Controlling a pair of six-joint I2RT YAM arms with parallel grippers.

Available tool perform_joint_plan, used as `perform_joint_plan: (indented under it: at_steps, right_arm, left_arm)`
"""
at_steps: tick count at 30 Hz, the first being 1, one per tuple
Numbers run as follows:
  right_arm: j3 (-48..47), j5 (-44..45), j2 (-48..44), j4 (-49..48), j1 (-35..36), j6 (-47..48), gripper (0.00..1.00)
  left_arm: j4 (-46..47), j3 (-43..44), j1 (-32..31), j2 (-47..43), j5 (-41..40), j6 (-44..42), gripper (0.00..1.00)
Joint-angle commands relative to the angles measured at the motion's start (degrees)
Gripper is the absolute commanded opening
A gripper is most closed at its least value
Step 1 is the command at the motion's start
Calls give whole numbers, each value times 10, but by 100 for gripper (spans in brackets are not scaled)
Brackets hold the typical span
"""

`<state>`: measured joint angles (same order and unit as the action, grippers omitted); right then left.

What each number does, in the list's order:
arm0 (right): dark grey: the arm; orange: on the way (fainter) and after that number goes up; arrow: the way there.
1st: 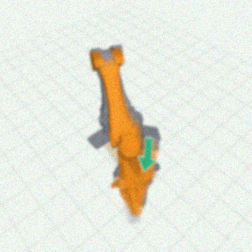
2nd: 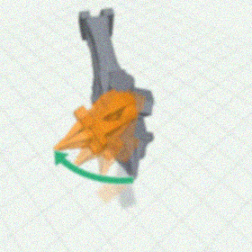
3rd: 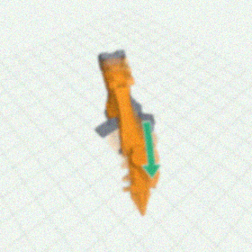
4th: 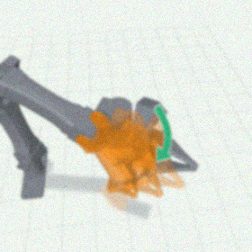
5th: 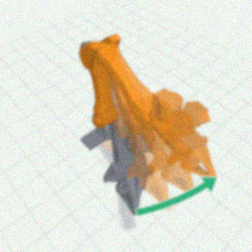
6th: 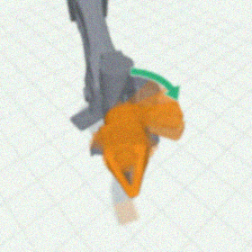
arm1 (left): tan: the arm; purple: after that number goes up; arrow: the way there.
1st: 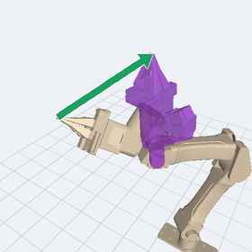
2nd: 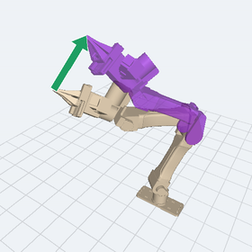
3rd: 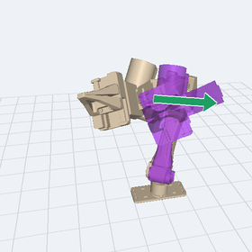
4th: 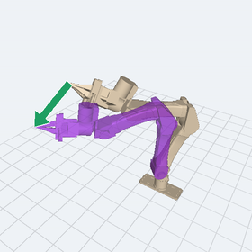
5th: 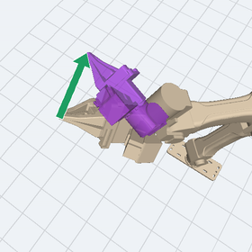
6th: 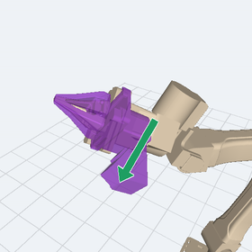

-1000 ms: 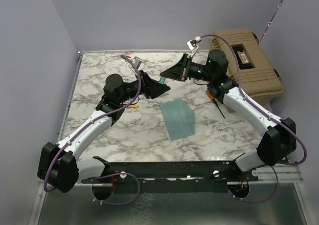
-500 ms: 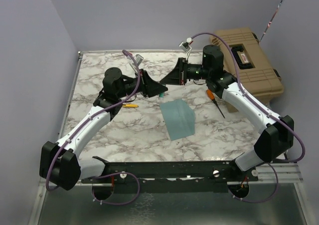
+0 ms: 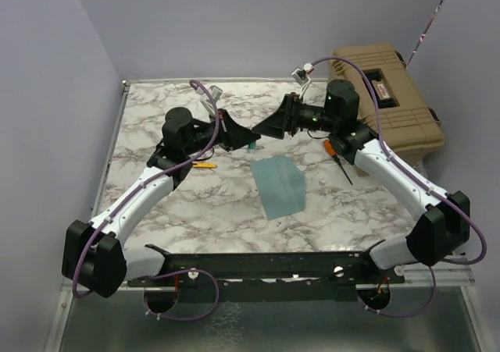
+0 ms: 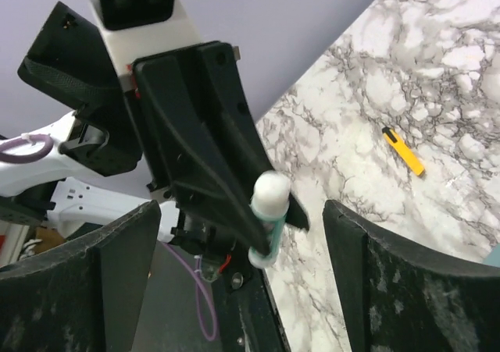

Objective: Place the letter into the envelope and seal it

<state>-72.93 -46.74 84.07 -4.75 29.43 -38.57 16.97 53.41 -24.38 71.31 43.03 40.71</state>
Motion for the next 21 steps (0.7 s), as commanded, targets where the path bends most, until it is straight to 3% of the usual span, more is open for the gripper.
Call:
perform_joint_plan:
  at_steps: [1, 6, 9, 17, 21]
  right_arm:
    - [27, 56, -38, -20, 4, 51, 89]
    - [42, 91, -32, -12, 20, 89, 88]
    - [20, 85, -9, -16, 36, 71, 80]
    - [-20, 24, 44, -107, 37, -62, 52]
    - [-17, 14, 49, -153, 37, -104, 46]
  left_arm:
    - [25, -15, -1, -30, -134, 20, 0]
    - [59, -19, -9, -52, -268, 76, 0]
    - [87, -27, -13, -63, -316, 124, 0]
    - [127, -42, -15, -74, -340, 213, 0]
    - [139, -46, -15, -78, -335, 221, 0]
